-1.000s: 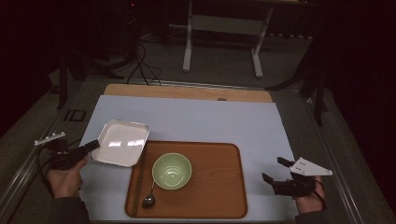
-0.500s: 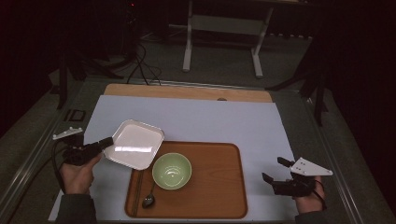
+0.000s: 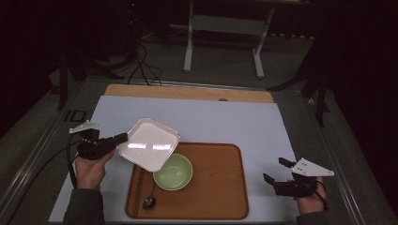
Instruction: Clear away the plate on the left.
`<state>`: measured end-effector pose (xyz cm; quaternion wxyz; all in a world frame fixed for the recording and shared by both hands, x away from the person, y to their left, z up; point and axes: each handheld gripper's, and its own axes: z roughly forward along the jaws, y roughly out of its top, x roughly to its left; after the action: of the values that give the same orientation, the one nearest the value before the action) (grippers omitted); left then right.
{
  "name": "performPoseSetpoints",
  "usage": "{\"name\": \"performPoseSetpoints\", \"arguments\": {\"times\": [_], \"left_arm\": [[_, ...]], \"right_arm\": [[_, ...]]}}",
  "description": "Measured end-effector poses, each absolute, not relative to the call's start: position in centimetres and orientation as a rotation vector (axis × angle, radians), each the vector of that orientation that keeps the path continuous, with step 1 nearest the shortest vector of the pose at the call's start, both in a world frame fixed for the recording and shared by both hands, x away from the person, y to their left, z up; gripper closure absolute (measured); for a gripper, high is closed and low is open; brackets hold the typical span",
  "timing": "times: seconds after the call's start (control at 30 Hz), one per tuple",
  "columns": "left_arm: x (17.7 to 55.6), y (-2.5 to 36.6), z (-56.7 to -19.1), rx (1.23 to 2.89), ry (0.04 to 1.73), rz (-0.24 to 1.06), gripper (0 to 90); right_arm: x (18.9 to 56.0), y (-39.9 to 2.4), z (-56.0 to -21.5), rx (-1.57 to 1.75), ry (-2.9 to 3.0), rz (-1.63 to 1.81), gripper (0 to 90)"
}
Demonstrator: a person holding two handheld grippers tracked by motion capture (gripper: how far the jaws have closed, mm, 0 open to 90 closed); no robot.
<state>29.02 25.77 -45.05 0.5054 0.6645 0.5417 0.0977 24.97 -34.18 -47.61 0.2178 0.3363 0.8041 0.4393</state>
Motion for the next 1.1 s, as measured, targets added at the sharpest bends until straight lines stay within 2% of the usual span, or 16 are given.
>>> {"name": "performPoseSetpoints", "arguments": {"times": [0.6,1.1], "left_arm": [[31.6,20.8,-43.8,1.751,1.166,0.216,89.3],[32.8,16.5,-44.3,1.849,1.062,0.153,89.4]], "right_arm": [[25.0,-34.1,-47.6,0.93,2.228,1.22,14.5],[25.0,-34.1,-47.6,0.929,2.228,1.222,14.5]]}}
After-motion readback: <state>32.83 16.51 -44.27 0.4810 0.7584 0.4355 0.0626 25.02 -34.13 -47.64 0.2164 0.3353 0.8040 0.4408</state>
